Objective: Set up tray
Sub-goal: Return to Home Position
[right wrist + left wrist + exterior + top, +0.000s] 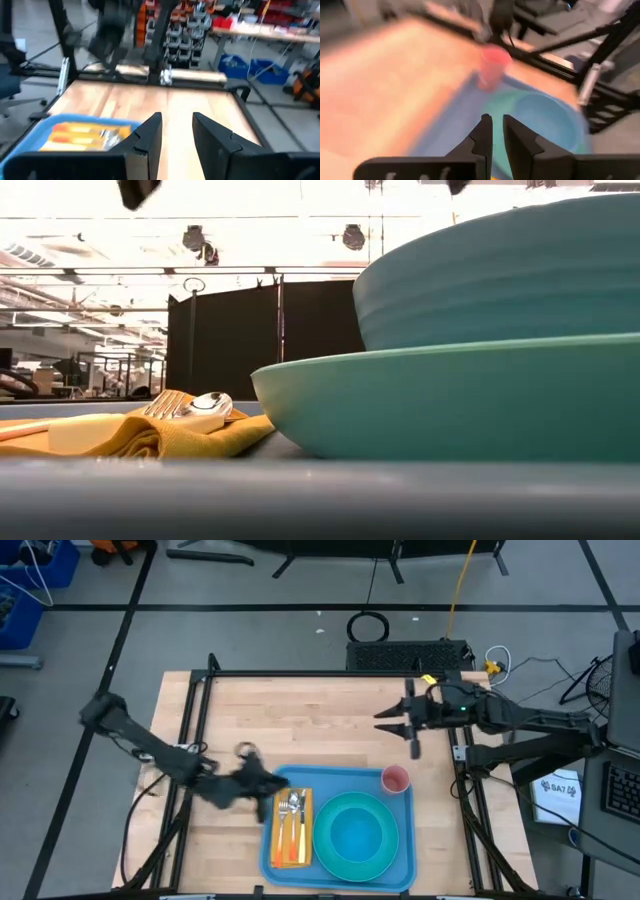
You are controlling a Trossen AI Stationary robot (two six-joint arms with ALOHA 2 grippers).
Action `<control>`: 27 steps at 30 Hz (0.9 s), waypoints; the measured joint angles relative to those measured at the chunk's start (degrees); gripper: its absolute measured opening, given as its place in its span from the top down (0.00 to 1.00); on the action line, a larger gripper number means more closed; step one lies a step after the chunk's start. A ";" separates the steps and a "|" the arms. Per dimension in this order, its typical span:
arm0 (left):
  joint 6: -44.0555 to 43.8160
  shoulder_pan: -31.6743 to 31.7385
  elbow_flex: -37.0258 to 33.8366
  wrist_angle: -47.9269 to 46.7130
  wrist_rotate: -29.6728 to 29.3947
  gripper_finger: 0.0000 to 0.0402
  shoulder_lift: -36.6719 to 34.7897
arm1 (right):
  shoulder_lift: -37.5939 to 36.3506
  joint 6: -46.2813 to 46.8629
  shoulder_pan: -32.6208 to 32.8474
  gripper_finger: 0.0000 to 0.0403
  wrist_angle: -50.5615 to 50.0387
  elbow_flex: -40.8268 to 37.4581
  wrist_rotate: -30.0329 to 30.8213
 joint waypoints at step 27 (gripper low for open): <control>22.58 -15.16 -44.61 14.43 -25.10 0.88 -50.73 | -47.97 11.65 -0.08 0.75 -2.28 -28.41 3.51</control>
